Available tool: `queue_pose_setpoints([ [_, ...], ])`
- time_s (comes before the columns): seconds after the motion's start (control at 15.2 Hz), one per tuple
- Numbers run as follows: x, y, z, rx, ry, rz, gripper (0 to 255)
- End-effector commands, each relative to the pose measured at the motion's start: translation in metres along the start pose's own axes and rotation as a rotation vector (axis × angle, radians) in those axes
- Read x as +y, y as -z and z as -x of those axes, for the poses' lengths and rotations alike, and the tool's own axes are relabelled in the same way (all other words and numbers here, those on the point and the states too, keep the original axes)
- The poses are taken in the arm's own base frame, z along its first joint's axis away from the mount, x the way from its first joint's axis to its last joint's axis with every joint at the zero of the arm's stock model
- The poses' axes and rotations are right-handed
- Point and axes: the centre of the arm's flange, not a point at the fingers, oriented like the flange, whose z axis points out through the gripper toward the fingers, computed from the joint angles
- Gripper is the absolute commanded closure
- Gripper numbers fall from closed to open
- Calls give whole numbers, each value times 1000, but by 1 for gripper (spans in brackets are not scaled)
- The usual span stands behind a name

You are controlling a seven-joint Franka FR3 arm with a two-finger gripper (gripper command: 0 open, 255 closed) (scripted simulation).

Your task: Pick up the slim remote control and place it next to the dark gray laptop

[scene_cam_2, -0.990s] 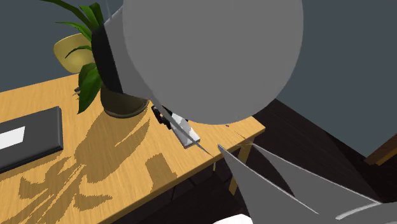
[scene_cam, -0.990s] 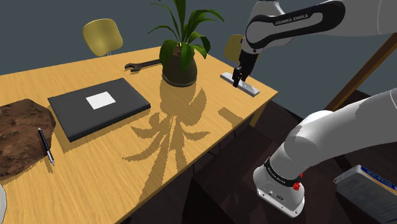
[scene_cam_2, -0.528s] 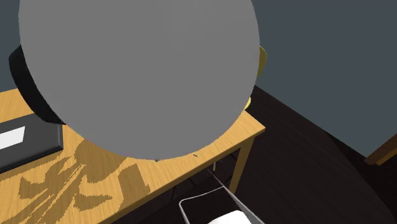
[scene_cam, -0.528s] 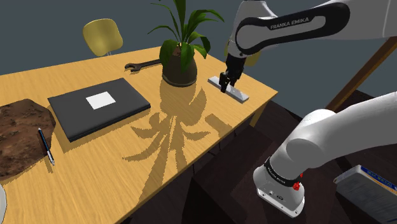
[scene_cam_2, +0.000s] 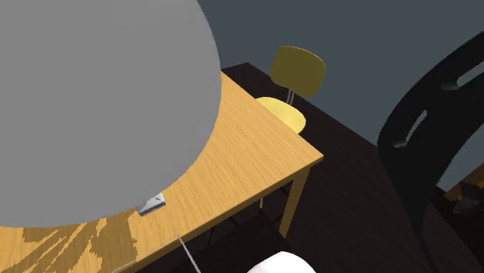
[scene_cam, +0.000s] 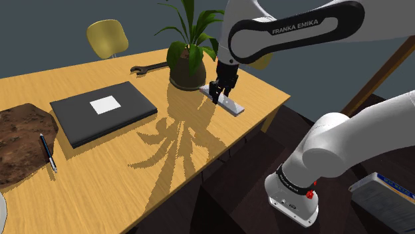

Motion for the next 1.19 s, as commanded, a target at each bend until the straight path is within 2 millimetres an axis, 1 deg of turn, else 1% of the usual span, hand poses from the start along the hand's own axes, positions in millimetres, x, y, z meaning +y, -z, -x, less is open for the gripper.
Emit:
queue_pose_setpoints([
  [0.0,-25,-2,0,0,-2,0,255],
  [1.12,-248,1,-17,0,-2,0,255],
])
